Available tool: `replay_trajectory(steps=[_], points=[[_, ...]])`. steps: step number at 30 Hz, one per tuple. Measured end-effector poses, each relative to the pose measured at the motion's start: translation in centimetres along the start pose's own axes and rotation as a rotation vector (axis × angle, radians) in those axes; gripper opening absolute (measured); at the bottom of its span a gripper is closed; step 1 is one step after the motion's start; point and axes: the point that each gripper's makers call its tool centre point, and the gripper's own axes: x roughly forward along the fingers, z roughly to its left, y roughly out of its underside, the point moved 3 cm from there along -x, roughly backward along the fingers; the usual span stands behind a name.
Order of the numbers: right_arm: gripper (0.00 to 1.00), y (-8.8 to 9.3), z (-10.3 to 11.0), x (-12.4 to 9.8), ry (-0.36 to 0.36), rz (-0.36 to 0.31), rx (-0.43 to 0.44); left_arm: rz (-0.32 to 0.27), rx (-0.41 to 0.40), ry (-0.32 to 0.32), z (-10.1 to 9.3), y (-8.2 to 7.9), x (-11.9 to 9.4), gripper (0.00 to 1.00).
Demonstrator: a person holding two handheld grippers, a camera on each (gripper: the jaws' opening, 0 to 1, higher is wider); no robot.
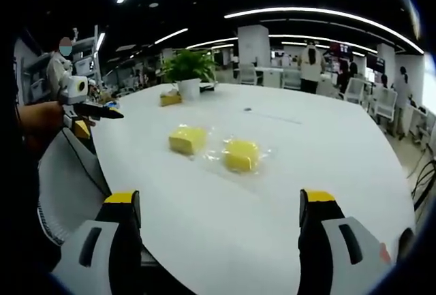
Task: Compare the silicone blocks by pressing each to a similar depth, holding the contact briefly, and releasing to observe deformation and rebound differences across the visible hardness samples.
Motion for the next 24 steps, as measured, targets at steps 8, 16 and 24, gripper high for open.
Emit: replay_trajectory(steps=[8,16,24], points=[[0.88,-0.42,0.0,0.14,-0.007,-0.008,-0.004,0.001,-0.008,0.007,-0.01,-0.18,0.09,0.99],[0.86,-0.43,0.12,0.31,-0.016,-0.005,-0.006,-0.006,-0.013,0.008,0.1,-0.63,0.24,0.99],[0.85,-0.17,-0.02,0.2,-0.015,-0.001,-0.003,0.001,-0.013,0.007,0.09,-0.4,0.33,0.99]])
